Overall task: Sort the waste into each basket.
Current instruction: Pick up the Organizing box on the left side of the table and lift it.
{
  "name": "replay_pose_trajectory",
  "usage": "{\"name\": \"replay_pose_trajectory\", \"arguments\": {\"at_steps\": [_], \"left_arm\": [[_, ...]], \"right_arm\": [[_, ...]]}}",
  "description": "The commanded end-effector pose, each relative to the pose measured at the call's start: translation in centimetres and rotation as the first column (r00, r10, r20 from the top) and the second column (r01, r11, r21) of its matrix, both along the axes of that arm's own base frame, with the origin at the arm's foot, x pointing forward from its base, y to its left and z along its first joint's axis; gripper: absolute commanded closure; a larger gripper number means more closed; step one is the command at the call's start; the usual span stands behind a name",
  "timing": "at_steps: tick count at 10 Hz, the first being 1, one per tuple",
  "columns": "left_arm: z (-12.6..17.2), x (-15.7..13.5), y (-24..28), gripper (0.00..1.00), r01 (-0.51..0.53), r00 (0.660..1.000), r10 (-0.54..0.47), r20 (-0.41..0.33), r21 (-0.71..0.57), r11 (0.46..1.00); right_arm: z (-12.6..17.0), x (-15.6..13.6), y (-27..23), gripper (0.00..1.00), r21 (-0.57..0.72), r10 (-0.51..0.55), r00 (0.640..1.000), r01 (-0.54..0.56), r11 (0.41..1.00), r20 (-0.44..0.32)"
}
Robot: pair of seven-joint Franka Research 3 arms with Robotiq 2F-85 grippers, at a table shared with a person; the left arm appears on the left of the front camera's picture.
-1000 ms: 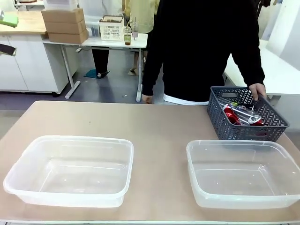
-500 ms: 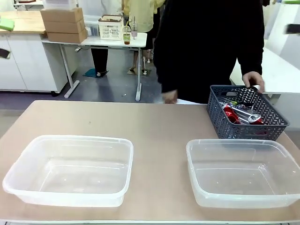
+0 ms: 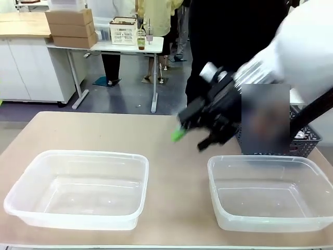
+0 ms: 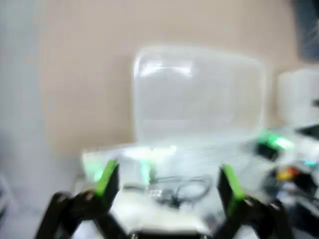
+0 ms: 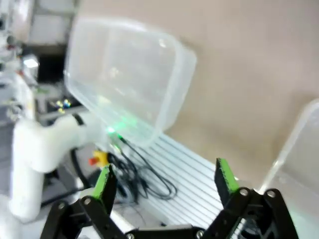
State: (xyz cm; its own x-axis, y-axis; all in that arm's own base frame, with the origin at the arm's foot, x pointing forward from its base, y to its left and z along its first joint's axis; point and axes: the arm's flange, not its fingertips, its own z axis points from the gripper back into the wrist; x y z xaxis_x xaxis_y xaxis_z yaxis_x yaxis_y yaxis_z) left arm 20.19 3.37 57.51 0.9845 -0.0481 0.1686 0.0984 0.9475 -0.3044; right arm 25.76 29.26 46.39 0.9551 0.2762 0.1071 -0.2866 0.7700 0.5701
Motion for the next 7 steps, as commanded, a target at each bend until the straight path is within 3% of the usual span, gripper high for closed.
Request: {"name": "replay_pose_trajectory", "arguments": {"at_steps": [1, 2, 4, 5, 6, 7], "left_arm": [[0.3, -3.1, 1.3, 0.0, 0.191, 0.944, -0.151, -0.294, 0.115, 0.975], [0.0, 0.0, 0.0, 0.0, 0.0, 1.0, 0.0, 0.0, 0.0, 1.0], [0.0, 0.0, 0.0, 0.0, 0.0, 1.0, 0.0, 0.0, 0.0, 1.0], [-0.4, -1.9, 0.7, 0.0, 0.037, 0.994, -0.032, -0.104, 0.053, 0.998], [-3.3, 0.8, -1.6, 0.0, -0.029, 0.989, 0.048, -0.138, 0.139, 0.99], [-7.0, 2.4, -3.1, 0.0, -0.024, 0.984, 0.048, -0.171, 0.139, 0.99]], "right_arm": [[1.6, -0.5, 1.0, 0.0, -0.054, 0.108, 0.984, -0.101, 0.993, 0.14], [0.0, 0.0, 0.0, 0.0, 0.0, 0.0, 1.0, 0.0, 1.0, 0.0], [0.0, 0.0, 0.0, 0.0, 0.0, 0.0, 1.0, 0.0, 1.0, 0.0], [-0.6, -0.8, 1.5, 0.0, -0.042, 0.043, 0.999, -0.042, 0.998, 0.018], [-2.8, 0.1, 5.5, 0.0, -0.133, 0.019, 0.998, -0.026, 0.991, -0.052], [-4.7, 0.5, 9.0, 0.0, -0.192, 0.004, 0.993, -0.026, 0.981, -0.114]]}}
